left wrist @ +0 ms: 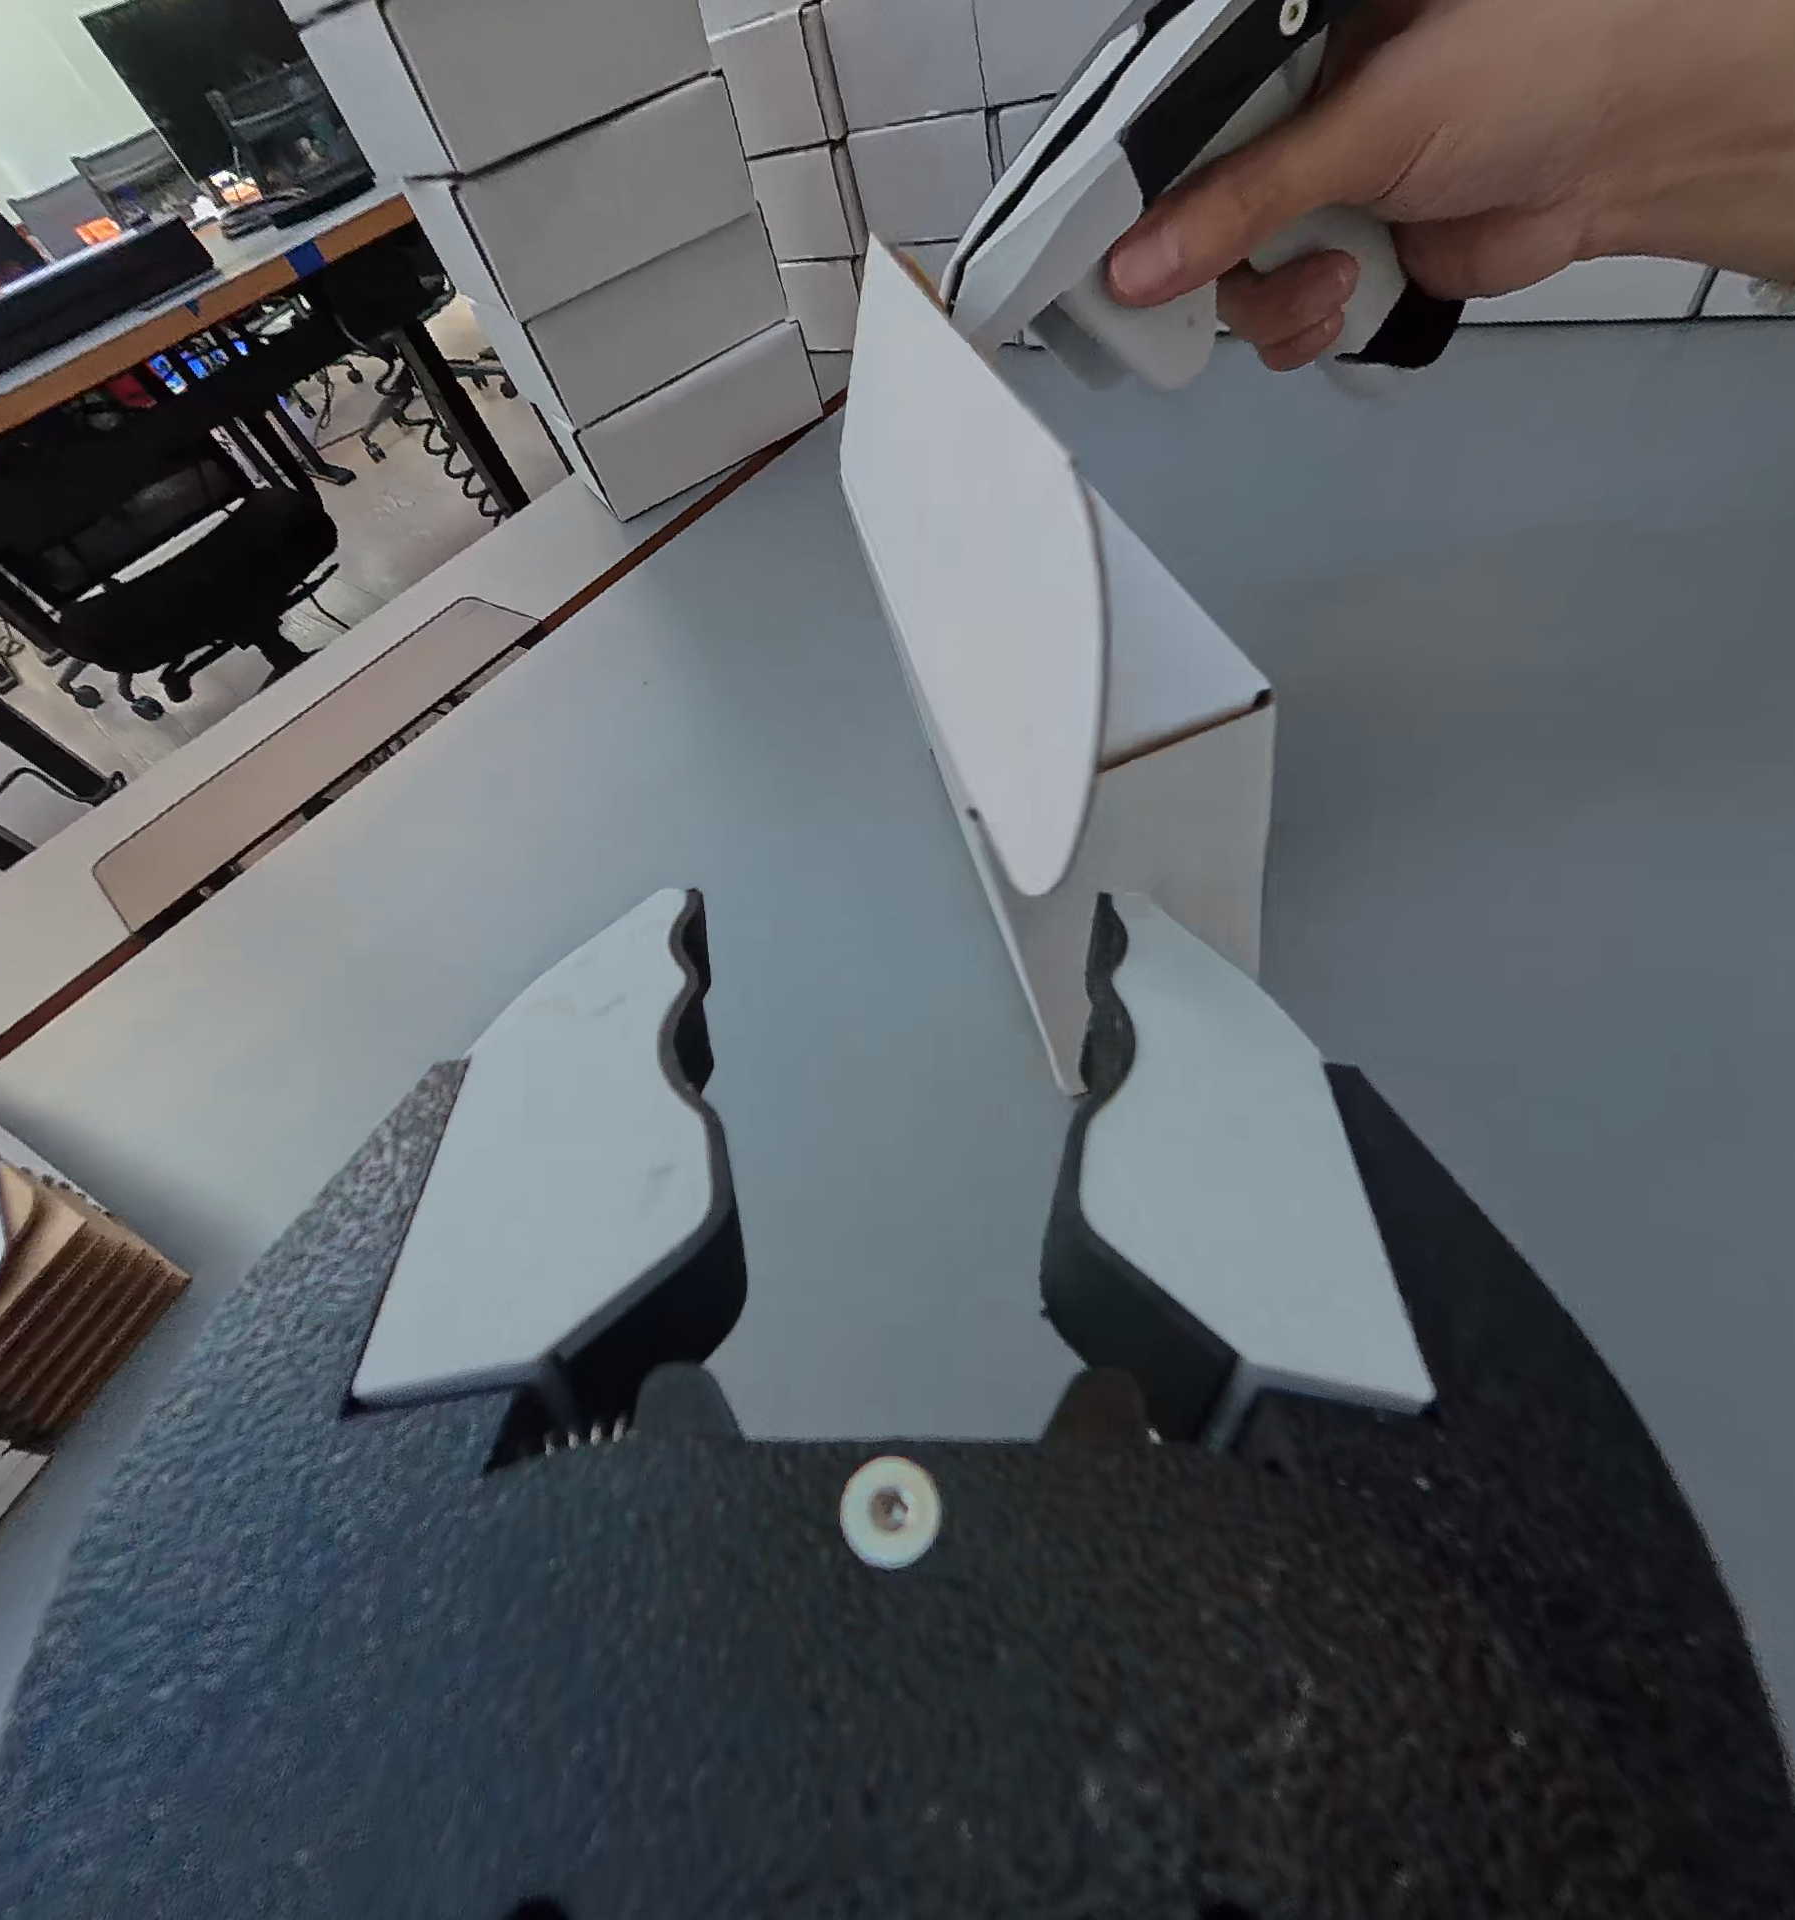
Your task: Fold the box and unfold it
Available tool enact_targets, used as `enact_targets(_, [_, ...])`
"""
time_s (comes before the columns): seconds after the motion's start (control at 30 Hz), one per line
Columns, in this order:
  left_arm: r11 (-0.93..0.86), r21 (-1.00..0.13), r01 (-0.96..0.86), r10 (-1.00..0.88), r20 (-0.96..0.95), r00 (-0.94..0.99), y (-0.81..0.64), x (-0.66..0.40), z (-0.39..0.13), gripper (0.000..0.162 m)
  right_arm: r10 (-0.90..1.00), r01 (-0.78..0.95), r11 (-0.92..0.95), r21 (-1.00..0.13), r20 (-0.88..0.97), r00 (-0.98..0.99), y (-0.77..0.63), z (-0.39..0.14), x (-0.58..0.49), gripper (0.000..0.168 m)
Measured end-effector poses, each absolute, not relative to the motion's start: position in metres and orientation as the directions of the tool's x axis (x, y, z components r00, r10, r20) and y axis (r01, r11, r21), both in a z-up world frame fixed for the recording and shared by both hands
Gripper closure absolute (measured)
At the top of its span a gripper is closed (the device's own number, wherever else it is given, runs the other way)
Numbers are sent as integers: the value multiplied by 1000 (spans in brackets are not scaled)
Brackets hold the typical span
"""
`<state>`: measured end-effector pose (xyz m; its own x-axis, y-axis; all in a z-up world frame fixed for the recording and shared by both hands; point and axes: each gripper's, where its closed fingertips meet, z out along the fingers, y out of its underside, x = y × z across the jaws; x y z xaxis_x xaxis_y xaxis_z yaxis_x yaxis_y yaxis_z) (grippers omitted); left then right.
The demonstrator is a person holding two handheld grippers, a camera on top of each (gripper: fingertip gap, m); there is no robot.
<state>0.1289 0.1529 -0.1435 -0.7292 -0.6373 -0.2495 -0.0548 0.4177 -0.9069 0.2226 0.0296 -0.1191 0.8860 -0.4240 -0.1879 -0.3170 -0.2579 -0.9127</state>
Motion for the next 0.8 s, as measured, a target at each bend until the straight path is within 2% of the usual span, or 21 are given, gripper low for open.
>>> enact_targets(0.1, [368, -930, -1, -631, -249, -735, 150, 112, -123, 108, -428, -299, -275, -914, -163, 889, 34, -120, 220, 167])
enact_targets(0.27, [361, -931, 50, -592, -270, -760, 132, 82, -113, 120, -457, -275, -291, -917, -120, 882, 35, -121, 220, 167])
enact_targets(0.33, [380, -923, 64, -582, -292, -759, 130, 75, -114, 119, -462, -276, -289, -916, -119, 879, 35, -120, 220, 167])
enact_targets(0.37, [394, -917, 64, -568, -297, -768, 129, 69, -116, 113, -467, -275, -293, -916, -113, 877, 35, -121, 221, 168])
enact_targets(0.5, [388, -918, 80, -566, -306, -766, 124, 57, -115, 116, -484, -258, -313, -914, -80, 871, 33, -120, 222, 168])
enact_targets(0.67, [435, -896, 86, -668, -386, -637, 134, 81, -114, 118, -485, -261, -303, -917, -88, 870, 33, -120, 222, 168])
enact_targets(0.8, [360, -929, 80, -701, -326, -634, 132, 88, -107, 135, -489, -259, -302, -917, -84, 868, 32, -120, 221, 168])
